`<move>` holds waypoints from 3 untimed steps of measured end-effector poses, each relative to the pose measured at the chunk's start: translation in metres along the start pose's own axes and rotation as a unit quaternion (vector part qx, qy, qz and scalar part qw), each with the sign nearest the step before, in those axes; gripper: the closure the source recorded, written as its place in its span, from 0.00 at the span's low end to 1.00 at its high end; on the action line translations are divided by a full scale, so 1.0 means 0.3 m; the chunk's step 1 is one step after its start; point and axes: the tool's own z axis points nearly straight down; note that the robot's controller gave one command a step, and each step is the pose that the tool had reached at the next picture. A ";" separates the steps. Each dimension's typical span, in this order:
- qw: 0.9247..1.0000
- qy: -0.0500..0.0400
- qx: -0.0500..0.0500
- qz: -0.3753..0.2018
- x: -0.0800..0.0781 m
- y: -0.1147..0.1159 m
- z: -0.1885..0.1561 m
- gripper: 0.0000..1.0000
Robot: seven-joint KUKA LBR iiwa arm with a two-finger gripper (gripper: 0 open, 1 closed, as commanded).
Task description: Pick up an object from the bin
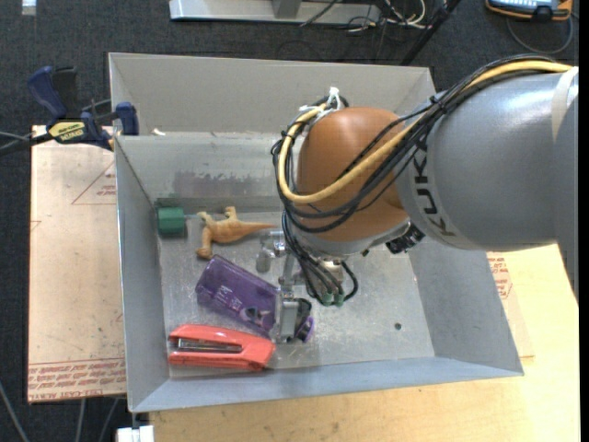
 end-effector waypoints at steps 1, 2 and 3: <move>1.000 -0.004 -0.001 0.001 -0.005 -0.002 -0.015 0.00; 1.000 -0.008 -0.002 -0.021 -0.018 -0.040 0.077 0.00; 1.000 -0.005 -0.001 -0.002 -0.027 -0.093 0.229 0.00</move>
Offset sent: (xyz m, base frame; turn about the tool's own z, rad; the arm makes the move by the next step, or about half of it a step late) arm 0.0067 -0.0472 -0.1027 -0.1352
